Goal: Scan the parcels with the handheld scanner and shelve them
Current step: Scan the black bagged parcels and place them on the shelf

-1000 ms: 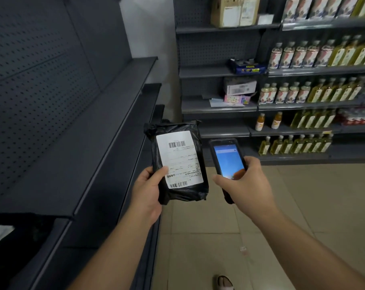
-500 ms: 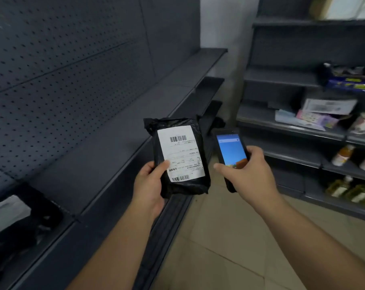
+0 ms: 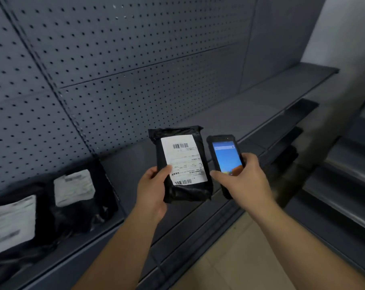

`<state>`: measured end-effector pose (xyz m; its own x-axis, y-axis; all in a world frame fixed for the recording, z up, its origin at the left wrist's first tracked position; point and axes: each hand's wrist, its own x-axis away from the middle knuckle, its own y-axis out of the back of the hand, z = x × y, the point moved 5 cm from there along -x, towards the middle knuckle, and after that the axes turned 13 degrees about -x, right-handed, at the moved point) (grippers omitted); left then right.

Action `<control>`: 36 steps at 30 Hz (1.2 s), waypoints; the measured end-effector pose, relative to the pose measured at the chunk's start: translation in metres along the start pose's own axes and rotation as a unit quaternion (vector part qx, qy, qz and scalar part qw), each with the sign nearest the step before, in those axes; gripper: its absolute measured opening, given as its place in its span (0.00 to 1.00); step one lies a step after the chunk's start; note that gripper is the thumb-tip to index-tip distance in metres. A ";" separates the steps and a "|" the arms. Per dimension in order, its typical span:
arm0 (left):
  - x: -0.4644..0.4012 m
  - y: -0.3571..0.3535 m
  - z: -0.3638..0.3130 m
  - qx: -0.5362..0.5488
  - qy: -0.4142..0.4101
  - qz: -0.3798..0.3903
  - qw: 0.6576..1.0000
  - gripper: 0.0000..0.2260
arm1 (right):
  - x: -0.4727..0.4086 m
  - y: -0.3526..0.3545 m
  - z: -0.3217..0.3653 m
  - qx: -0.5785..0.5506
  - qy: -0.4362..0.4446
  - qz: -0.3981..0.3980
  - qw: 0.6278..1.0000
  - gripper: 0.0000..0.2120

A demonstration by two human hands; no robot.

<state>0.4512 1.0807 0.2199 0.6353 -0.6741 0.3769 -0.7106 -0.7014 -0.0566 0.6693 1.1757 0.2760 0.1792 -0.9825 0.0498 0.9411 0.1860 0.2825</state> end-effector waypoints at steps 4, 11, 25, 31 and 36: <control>-0.018 0.026 -0.004 0.014 0.017 -0.049 0.999 0.06 | -0.030 -0.045 0.010 -0.023 0.007 0.056 0.998 0.39; -0.033 0.063 -0.009 0.038 0.034 -0.182 0.982 0.06 | -0.076 -0.116 0.028 -0.031 0.033 0.188 0.981 0.41; -0.055 0.083 -0.008 -0.034 0.104 -0.334 0.936 0.09 | -0.126 -0.171 0.044 -0.043 0.063 0.336 0.939 0.38; -0.064 0.087 -0.010 -0.087 0.113 -0.365 0.920 0.10 | -0.138 -0.172 0.041 -0.037 0.063 0.342 0.937 0.40; -0.062 0.084 -0.021 -0.126 0.086 -0.372 0.916 0.21 | -0.142 -0.173 0.042 -0.043 0.061 0.349 0.934 0.41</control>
<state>0.3457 1.0689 0.2110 0.9304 0.0308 0.3653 -0.1607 -0.8614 0.4819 0.4687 1.2824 0.2603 0.7843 -0.6149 0.0824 0.6012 0.7861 0.1434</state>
